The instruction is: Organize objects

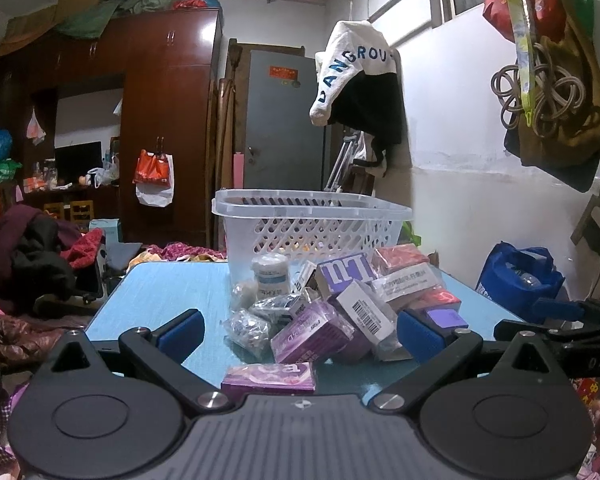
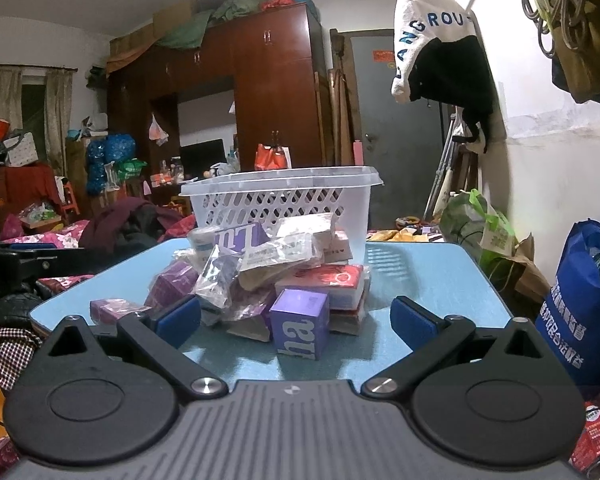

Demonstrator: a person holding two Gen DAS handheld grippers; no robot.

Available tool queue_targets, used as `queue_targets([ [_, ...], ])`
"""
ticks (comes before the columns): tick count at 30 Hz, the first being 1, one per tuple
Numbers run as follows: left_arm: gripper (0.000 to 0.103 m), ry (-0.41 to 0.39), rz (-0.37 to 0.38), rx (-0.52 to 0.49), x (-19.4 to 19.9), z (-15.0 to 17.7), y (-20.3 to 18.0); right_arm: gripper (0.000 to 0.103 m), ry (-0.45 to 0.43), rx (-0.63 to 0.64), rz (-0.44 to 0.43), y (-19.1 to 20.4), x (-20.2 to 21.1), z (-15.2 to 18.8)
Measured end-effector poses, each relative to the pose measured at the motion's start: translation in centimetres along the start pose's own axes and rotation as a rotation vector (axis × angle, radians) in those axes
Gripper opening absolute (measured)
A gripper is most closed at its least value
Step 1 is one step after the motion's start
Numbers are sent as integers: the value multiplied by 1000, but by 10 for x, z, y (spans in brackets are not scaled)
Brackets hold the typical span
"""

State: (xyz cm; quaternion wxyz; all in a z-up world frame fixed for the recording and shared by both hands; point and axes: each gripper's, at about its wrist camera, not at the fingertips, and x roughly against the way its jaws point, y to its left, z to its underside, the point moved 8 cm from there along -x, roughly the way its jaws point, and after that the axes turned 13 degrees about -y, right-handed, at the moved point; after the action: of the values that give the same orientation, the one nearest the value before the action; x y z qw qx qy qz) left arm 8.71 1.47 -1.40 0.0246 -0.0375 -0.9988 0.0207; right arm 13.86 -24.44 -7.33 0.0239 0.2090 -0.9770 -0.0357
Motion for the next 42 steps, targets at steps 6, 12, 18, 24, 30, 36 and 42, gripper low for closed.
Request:
queue_targets([
  [6,103,0,-10,-18,-2,1,2,103,2,0,17,-6,0,0],
  [12,103,1,-19,-24,-2,1,3,103,5,-22,22,-10,-1,2],
  [18,103,-3,-27,-30,0,2,4,103,4,-20,16,-7,-1,2],
  [24,103,4,-21,-36,-1,4,2,103,7,-2,14,-5,1,3],
  [30,103,3,-24,-32,-2,5,4,103,4,-1,18,-5,1,2],
  [36,103,9,-33,-28,-3,8,7,103,17,-8,15,-4,-2,7],
  [42,103,6,-39,-24,-1,8,9,103,10,6,8,0,1,7],
])
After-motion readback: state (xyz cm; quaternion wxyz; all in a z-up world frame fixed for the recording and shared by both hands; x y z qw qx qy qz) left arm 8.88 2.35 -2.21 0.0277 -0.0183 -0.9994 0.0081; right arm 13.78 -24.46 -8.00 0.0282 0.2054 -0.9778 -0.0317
